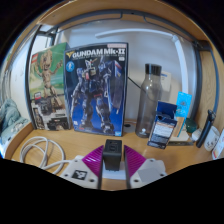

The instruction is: Unplug charger

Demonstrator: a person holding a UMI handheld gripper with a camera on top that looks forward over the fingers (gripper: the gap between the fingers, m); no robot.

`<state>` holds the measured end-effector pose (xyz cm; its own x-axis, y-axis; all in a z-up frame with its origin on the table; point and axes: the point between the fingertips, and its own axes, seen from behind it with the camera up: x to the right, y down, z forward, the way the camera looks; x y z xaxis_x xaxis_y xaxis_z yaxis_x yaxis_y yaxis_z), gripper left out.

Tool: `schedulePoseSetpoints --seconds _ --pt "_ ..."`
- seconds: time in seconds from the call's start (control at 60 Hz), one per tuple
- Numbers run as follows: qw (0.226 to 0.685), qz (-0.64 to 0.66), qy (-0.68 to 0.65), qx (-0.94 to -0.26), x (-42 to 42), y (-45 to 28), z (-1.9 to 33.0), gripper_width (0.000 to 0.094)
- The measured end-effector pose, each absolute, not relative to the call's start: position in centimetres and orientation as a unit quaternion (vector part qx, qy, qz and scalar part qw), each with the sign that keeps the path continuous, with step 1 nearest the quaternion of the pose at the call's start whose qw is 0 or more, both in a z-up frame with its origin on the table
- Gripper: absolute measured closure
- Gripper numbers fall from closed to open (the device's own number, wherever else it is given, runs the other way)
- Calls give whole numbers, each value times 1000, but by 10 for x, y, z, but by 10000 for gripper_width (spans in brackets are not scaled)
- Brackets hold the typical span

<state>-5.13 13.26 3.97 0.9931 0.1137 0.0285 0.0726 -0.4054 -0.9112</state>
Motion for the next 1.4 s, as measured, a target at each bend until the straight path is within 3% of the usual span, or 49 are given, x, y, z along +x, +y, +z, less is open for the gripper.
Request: schedulePoseSetpoints --seconds 0.067,0.1,0.117,0.283,0.333,0.383,0.433,0.483,0.55,0.633,0.833,0.917,1.117,1.267,1.4 --pt "536 21 -48 -843 -54 135 36 717" --pt "530 19 -43 -846 -53 134 35 680" --pt "528 16 -42 -848 -52 135 35 756" --pt "442 65 3 -895 -49 133 34 852" --pt "511 57 35 -857 -27 145 104 857" --pt "604 -2 34 -796 2 166 210 857" --pt "651 -16 20 -758 14 172 287 858" --pt "655 -18 7 -756 26 151 321 858" --pt "631 -27 10 -775 56 139 333 852" --pt "562 -47 26 -825 103 124 296 853" --pt "332 -34 61 -941 194 46 127 854" --pt "270 -31 52 -961 216 26 77 852" --pt "190 -8 22 -982 227 13 4 852" --pt "178 -2 9 -984 233 16 -17 832" --pt "180 15 -8 -984 228 26 -17 726"
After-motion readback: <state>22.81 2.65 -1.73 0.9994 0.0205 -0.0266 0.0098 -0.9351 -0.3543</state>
